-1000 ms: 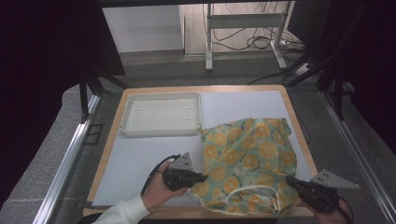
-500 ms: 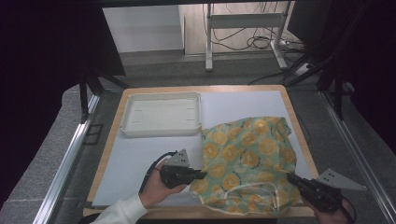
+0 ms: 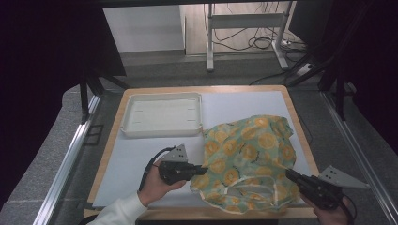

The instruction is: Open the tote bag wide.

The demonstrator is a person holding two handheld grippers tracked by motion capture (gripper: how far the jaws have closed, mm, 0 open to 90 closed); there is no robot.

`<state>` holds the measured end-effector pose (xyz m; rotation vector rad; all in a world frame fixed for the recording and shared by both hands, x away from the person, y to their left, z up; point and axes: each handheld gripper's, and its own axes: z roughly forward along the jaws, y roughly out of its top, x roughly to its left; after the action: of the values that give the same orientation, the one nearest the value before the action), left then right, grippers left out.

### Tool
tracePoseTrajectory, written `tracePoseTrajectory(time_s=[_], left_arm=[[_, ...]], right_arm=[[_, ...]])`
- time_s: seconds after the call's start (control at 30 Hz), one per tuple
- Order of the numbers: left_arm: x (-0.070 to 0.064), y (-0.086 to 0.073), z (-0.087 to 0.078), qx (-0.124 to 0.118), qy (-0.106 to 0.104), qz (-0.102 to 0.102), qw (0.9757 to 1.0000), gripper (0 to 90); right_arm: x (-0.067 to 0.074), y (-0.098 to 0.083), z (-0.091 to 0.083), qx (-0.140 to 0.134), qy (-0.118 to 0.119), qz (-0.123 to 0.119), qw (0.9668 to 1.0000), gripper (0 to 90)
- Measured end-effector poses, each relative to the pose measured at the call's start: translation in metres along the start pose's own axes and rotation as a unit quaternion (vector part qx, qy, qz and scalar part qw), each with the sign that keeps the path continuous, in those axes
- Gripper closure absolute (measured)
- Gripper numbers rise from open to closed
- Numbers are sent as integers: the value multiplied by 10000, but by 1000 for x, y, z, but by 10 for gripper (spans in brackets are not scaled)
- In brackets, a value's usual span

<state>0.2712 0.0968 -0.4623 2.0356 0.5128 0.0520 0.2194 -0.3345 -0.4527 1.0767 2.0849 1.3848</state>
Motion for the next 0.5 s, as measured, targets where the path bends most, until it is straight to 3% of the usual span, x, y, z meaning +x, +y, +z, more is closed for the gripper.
tracePoseTrajectory(time_s=[0.5], left_arm=[[3,5,-5,-92,48,-43,9999,895]], right_arm=[[4,14,0,-160,-24,-127,9998,883]])
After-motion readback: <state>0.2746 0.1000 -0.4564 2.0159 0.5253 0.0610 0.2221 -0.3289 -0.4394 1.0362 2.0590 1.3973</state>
